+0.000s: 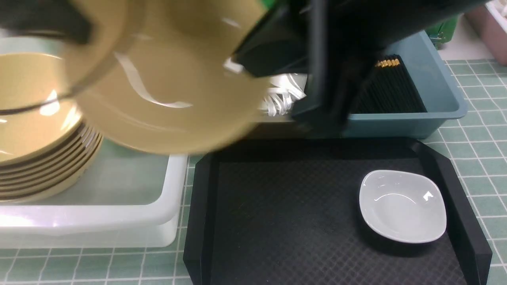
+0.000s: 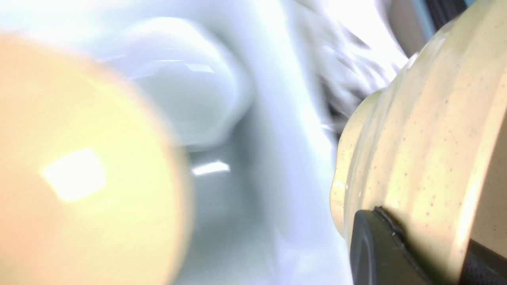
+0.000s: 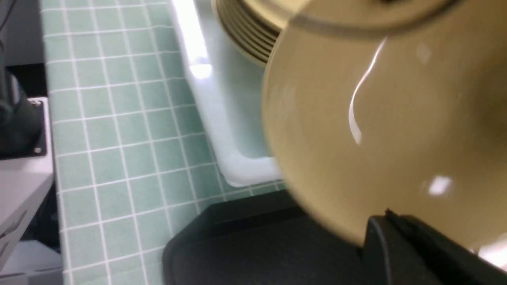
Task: On blue table put chopsticks spoon bowls plates into blue grey white boxes.
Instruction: 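Place the tan bowl onto the bowl stack in the left bin with the left gripper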
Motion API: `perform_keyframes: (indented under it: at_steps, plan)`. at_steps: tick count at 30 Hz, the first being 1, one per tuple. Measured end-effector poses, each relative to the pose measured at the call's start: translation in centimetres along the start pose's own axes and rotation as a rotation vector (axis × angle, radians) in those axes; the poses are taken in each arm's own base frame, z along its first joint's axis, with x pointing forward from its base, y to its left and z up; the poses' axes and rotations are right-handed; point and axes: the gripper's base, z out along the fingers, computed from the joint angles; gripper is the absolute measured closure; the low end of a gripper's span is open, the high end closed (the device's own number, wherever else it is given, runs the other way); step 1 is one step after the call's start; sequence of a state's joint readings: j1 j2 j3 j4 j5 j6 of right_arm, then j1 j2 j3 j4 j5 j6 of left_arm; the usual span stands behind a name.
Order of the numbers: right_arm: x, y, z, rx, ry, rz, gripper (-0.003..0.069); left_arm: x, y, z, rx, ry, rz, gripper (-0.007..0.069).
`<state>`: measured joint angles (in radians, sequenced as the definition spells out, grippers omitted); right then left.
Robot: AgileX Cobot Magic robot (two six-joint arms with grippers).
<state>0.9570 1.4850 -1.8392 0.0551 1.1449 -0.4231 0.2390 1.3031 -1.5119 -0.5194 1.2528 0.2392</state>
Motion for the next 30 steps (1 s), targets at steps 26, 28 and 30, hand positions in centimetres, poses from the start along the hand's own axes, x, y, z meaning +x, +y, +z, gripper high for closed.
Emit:
perform_keyframes:
  at_steps: [26, 28, 30]
  plan:
    - [-2.3, 3.1, 7.2, -0.106, 0.03, -0.202, 0.0622, 4.8, 18.3, 4.1, -0.363, -0.003, -0.516, 0.0417]
    - [-2.3, 3.1, 7.2, -0.106, 0.03, -0.203, 0.0622, 4.8, 18.3, 4.1, -0.36, -0.003, -0.516, 0.0355]
    - [-2.3, 3.1, 7.2, -0.106, 0.03, -0.204, 0.0622, 4.7, 18.3, 4.1, -0.358, -0.007, -0.516, 0.0236]
